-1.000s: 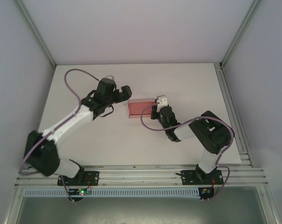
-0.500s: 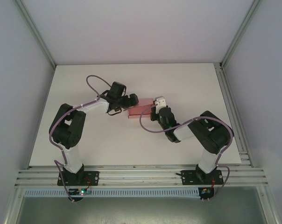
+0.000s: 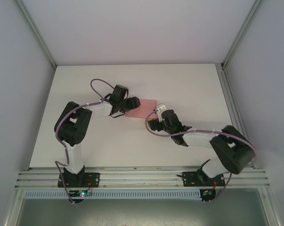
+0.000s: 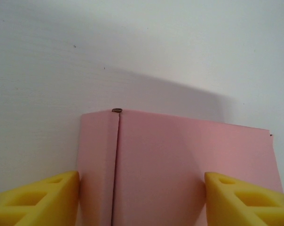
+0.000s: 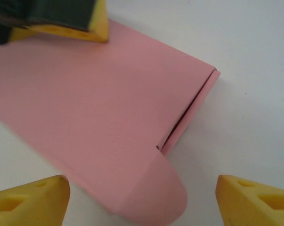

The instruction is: Assemble paper box

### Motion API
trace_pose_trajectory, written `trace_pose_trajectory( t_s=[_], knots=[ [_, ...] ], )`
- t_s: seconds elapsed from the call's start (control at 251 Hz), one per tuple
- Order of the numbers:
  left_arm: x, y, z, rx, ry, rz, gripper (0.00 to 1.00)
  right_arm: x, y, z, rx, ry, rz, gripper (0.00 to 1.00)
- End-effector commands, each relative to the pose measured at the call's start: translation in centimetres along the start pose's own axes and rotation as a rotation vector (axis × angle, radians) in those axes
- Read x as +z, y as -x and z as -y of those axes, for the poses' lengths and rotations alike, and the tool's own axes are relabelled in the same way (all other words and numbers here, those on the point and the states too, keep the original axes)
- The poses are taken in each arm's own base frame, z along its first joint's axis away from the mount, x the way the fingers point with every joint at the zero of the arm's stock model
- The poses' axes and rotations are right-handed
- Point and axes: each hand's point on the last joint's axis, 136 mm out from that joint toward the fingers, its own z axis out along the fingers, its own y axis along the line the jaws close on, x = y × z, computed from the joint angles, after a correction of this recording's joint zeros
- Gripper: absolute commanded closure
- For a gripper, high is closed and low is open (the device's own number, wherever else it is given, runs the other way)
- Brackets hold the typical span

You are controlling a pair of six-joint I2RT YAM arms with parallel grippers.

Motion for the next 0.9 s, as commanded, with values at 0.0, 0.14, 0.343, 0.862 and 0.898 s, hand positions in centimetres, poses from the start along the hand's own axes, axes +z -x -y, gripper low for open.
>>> trace_pose_trajectory(
  t_s=[0.0, 0.14, 0.343, 0.862, 0.898],
  knots=[
    [1.3, -4.7, -6.2, -0.043, 0.190, -0.130, 0.38, -2.3, -1.4, -0.8, -0.035, 0.052, -0.069, 0.12],
    [1.3, -5.1, -6.8, -0.034, 0.212, -0.138, 0.44, -4.4, 2.0, 0.7, 0.048, 0.009, 0.071, 0.02],
    [1.2, -5.6, -7.5, -0.022, 0.238, -0.153, 0.45, -0.9, 6.3, 2.8, 0.291, 0.079, -0.028, 0.02],
    [1.3, -7.0, -8.4, -0.045, 0.244, -0.189, 0.51, 9.3, -2.3, 3.5, 0.553, 0.234, -0.437, 0.35],
    [1.3, -7.2, -8.4, -0.045, 0.245, -0.193, 0.51, 9.4, -3.1, 3.4, 0.558, 0.234, -0.454, 0.43]
  ],
)
